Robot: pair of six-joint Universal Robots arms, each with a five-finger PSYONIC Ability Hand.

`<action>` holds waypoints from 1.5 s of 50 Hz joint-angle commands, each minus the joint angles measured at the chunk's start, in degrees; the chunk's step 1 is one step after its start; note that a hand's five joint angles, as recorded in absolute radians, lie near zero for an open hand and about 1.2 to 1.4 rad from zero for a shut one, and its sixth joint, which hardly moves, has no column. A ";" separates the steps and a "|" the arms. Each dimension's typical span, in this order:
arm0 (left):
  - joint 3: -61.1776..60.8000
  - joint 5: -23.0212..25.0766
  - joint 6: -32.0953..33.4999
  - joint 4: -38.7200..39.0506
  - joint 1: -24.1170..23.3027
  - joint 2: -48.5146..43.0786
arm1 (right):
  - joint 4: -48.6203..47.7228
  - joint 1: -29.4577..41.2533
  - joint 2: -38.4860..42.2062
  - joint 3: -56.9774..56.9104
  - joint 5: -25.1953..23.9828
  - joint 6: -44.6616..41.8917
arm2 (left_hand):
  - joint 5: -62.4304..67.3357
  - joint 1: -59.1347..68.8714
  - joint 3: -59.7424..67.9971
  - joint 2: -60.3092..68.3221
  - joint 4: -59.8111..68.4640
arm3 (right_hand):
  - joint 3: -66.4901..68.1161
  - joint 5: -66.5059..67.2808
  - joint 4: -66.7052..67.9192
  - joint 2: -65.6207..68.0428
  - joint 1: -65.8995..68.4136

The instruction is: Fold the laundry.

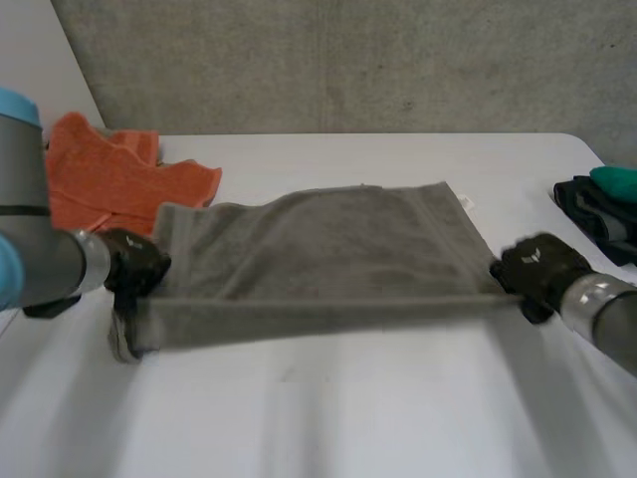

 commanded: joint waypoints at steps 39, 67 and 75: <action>50.67 -3.69 -8.57 41.34 -1.40 -7.29 | -27.61 6.02 11.85 -52.37 15.31 16.38 | 13.06 13.68 11.91 11.62 11.31 | 12.19 12.71 11.63 12.40 14.59; 0.49 7.65 -14.73 51.63 1.42 -8.61 | -16.29 5.32 20.81 -30.32 9.15 7.78 | 13.06 13.68 11.91 11.62 11.31 | 12.19 12.71 11.63 12.40 14.59; -14.35 9.50 -4.73 41.65 2.12 0.95 | 1.00 2.51 13.45 -20.14 7.66 0.14 | 13.06 13.68 11.91 11.62 11.31 | 12.19 12.71 11.63 12.40 14.59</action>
